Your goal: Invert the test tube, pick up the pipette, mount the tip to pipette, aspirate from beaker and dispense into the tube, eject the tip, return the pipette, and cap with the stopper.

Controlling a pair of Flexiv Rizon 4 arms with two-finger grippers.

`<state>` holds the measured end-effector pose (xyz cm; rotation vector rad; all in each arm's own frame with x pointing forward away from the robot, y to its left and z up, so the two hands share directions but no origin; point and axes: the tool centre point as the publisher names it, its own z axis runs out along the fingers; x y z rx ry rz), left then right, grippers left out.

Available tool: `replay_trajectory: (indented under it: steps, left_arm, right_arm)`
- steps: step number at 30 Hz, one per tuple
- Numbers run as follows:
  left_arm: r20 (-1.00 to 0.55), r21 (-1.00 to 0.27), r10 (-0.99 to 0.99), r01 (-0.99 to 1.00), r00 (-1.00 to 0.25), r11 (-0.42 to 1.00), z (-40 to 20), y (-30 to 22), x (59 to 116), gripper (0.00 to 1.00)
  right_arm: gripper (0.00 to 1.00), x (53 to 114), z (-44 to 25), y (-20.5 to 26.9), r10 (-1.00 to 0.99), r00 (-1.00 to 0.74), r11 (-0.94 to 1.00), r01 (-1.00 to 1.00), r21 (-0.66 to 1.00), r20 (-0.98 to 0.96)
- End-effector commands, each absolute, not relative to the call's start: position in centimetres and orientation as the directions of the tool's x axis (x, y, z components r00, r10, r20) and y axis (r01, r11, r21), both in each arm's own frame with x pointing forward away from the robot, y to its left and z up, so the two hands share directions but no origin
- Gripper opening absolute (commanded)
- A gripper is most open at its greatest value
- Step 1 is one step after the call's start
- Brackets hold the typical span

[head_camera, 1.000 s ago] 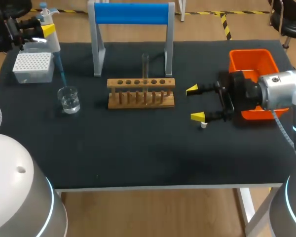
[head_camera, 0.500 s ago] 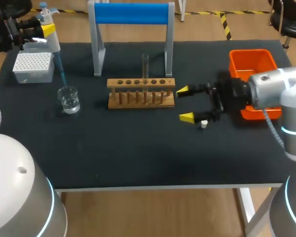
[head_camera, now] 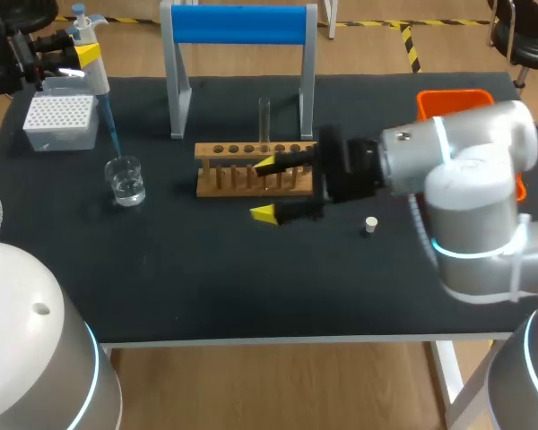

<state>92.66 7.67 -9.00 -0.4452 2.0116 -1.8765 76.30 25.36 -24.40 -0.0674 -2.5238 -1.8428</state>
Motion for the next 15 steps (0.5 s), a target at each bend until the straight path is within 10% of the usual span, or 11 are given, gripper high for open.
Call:
replay_trajectory:
  steps: [1, 15]
  left_arm:
    - [-0.044, -0.997, -0.459, 0.012, -0.888, 0.071, -9.0, 7.6, 92.6, 0.0]
    - [-0.044, -0.997, -0.459, 0.012, -0.888, 0.071, -9.0, 7.6, 92.6, 0.0]
  right_arm:
    - [1.0, 76.4, -26.2, 32.2, 0.037, -0.998, 0.313, 0.053, 0.948, 0.044]
    - [1.0, 77.1, -27.8, 36.7, 0.093, -0.996, 0.352, 0.044, 0.935, 0.012]
